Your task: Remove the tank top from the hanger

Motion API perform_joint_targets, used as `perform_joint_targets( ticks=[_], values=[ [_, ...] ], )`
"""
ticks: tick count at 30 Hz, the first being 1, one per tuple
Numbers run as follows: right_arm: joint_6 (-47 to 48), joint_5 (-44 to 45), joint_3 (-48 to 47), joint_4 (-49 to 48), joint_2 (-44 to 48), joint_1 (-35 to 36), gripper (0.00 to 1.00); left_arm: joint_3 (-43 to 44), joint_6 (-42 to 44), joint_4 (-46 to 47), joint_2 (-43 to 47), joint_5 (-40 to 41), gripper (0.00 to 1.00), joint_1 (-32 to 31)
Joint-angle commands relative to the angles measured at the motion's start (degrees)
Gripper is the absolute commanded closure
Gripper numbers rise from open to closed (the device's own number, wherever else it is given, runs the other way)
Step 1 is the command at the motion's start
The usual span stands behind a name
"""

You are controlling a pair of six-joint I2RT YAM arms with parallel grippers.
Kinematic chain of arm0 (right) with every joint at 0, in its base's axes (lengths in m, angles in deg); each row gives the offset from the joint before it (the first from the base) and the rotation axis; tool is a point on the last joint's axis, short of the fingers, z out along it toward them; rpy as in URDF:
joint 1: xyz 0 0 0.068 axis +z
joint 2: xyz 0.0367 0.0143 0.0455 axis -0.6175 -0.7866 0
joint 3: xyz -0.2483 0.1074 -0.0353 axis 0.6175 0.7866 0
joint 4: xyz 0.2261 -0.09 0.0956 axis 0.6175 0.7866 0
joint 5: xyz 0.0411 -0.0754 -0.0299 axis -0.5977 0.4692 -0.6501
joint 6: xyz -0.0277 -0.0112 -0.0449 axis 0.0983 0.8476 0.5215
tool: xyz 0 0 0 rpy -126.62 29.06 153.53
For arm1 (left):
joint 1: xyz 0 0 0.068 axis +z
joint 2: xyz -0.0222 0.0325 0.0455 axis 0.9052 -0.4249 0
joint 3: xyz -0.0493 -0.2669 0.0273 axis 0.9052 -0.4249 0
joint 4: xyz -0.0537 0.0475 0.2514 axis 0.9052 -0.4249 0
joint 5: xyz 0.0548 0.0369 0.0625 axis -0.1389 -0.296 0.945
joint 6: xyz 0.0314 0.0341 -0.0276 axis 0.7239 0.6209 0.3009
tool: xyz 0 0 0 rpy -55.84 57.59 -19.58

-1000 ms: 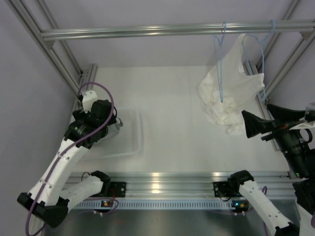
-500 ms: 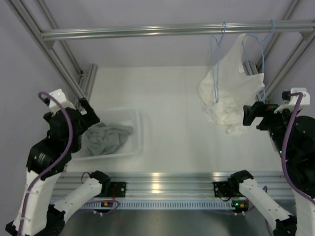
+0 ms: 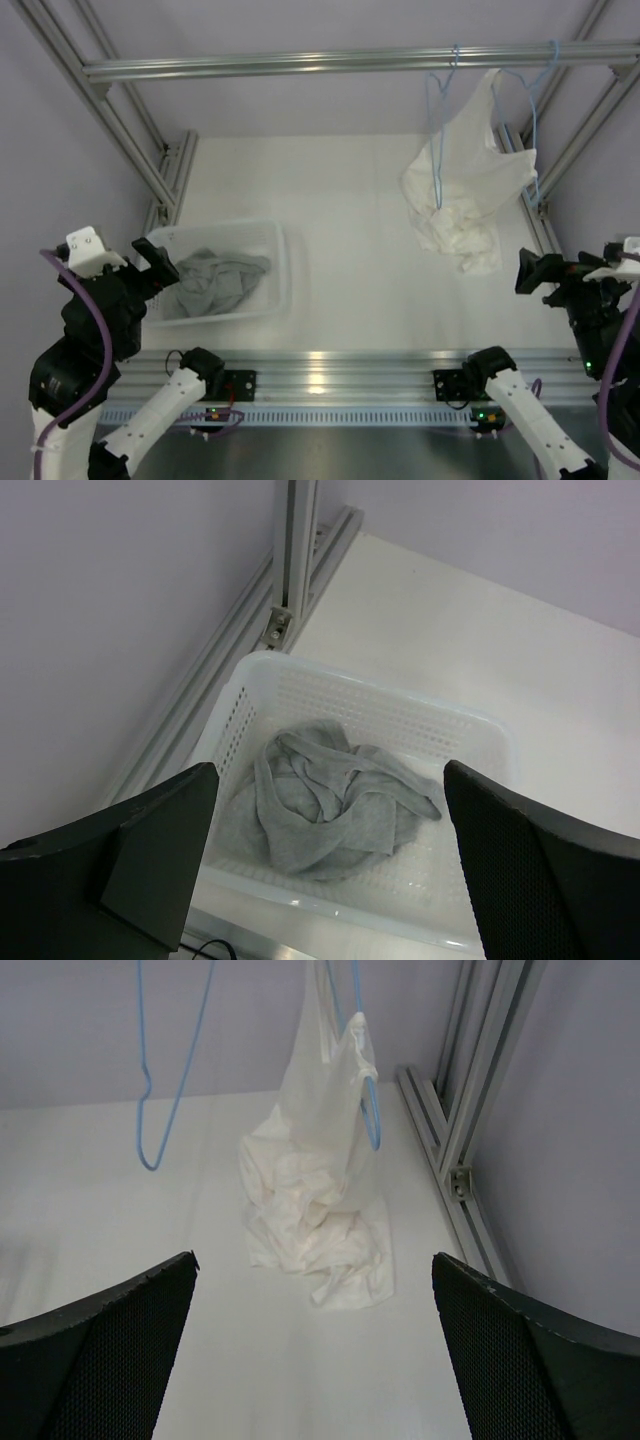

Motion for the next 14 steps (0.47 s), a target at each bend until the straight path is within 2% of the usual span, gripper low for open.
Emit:
perform_joint_targets(
  ticks=[1,7,14],
  values=[
    [0.24,3.17,4.53,1.76,-0.33,0.74,0.01,-3.68,1.26,1.43,1.57,2.48,0.01,-1.18],
    [-0.12,3.87,4.54,1.32,-1.47,0.66,0.01,-9.13,-1.03,4.95,1.66,2.13,0.01,-1.36],
    [-0.47,4.67,4.89,1.14,-1.82,0.66,0.01,-10.81,-0.42,7.15,1.83,2.92,0.01,-1.28]
  ],
)
